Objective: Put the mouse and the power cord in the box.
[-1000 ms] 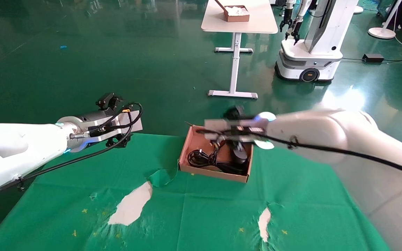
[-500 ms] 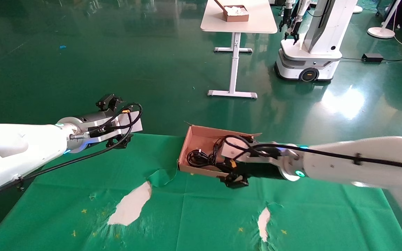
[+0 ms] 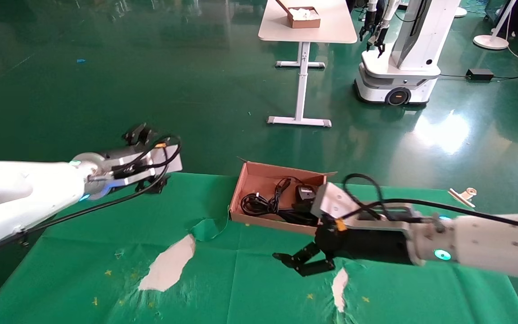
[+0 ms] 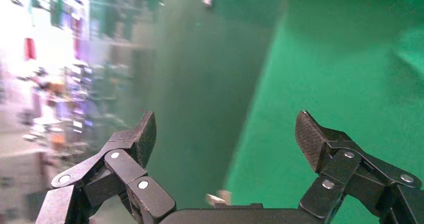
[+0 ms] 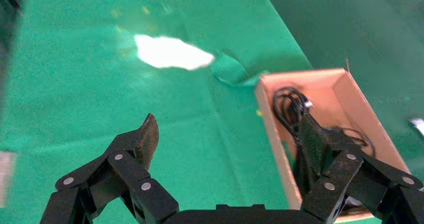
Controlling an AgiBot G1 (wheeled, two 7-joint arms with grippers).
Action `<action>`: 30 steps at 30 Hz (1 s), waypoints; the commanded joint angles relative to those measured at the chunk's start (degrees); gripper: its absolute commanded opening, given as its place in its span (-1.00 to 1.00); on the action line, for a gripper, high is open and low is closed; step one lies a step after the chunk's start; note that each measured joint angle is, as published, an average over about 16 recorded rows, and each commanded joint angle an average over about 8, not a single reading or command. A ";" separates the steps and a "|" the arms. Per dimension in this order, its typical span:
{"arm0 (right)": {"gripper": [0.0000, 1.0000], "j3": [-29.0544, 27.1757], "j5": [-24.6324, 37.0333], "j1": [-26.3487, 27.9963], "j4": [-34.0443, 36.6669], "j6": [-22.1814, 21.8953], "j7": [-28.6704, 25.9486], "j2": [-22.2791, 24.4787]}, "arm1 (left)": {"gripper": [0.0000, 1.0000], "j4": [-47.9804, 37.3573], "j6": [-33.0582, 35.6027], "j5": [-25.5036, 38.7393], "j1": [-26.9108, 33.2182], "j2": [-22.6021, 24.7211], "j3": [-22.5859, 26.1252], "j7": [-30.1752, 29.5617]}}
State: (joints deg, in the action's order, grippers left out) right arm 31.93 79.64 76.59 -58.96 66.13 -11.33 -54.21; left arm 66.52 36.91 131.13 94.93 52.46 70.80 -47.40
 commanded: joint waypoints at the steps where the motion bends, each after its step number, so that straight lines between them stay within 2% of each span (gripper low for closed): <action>1: 1.00 -1.21 -2.87 -1.14 -1.11 1.49 0.04 1.46 | 1.00 0.17 1.05 -1.81 -0.73 -0.37 -1.17 0.75; 23: 1.00 -14.37 -34.12 -13.57 -13.20 17.67 0.52 17.33 | 1.00 2.92 20.12 -36.76 -13.77 -7.19 -22.59 15.09; 30: 1.00 -15.89 -37.79 -15.00 -14.58 19.57 0.60 19.19 | 1.00 3.79 26.15 -47.81 -17.89 -9.35 -29.36 19.63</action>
State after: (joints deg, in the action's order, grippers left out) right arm 16.27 42.37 61.79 -73.35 85.43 -10.74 -35.28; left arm 70.31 63.08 83.30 77.03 43.11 41.42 -27.76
